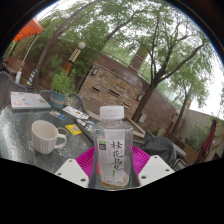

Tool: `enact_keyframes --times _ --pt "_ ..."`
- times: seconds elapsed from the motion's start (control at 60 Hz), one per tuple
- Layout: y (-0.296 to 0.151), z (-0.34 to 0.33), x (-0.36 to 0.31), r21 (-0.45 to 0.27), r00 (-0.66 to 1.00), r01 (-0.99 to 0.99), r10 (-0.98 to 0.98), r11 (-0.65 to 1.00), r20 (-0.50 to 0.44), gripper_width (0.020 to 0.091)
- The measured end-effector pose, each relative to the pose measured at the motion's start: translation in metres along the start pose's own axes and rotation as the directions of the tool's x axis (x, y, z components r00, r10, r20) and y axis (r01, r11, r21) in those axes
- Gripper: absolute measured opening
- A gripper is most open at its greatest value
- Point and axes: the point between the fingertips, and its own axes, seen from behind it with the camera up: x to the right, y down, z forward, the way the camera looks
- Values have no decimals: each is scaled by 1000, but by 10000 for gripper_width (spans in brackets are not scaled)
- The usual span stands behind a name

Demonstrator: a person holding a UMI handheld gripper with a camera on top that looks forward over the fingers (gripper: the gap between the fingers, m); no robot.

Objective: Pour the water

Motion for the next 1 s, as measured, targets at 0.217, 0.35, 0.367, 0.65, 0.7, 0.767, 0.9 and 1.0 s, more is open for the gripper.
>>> enact_keyframes --times 0.217,0.35,0.367,0.65,0.7,0.767,0.9,1.0 --pt "-82 15 -22 70 482 876 -863 477 -150 502" --pt "-104 32 -45 -8 -80 997 -967 -80 -240 501" --pt "-106 32 -47 -15 -131 991 -960 -131 -248 502" --pt "-117 39 -72 15 -339 935 -904 -355 -259 505" --pt "-115 40 -74 28 -340 933 -904 -359 -259 504" --pt "-117 39 -74 49 -289 949 -920 -313 -265 508" --pt "-152 29 -47 176 277 956 -918 234 -284 506" --pt "-162 21 -6 291 826 564 -538 773 -171 504"
